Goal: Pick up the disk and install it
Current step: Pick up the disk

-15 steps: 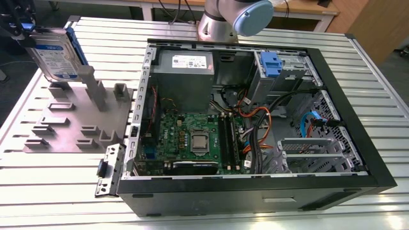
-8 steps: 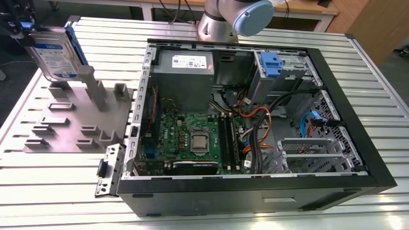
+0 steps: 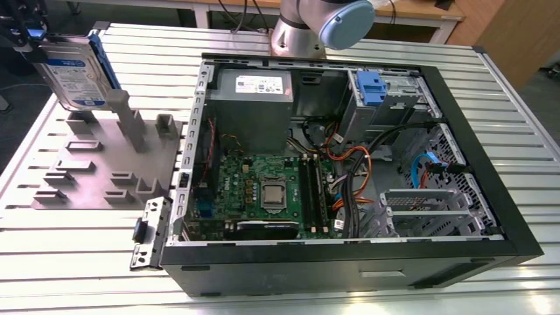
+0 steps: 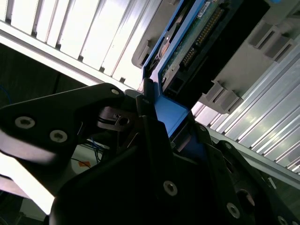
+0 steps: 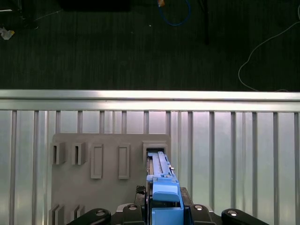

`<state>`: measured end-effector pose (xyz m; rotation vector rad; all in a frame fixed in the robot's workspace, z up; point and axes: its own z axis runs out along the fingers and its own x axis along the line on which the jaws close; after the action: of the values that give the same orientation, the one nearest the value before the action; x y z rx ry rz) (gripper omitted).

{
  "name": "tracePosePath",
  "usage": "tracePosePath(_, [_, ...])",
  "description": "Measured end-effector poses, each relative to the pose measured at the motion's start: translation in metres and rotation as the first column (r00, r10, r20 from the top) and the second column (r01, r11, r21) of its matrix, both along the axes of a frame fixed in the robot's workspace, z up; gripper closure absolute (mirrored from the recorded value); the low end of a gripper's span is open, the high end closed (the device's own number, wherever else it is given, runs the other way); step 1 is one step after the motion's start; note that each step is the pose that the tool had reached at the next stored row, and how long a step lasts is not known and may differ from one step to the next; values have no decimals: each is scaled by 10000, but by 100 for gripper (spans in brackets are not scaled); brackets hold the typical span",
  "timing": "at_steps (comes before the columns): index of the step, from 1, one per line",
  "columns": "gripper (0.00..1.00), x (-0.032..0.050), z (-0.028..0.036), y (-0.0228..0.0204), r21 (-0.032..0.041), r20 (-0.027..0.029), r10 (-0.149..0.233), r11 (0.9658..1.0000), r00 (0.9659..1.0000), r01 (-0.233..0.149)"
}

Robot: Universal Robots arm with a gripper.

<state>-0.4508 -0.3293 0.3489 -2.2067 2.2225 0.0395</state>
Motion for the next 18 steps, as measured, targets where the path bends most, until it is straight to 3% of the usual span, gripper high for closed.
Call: tracePosePath(18, [64, 0, 65, 0, 1, 0, 0, 10000, 10000, 0])
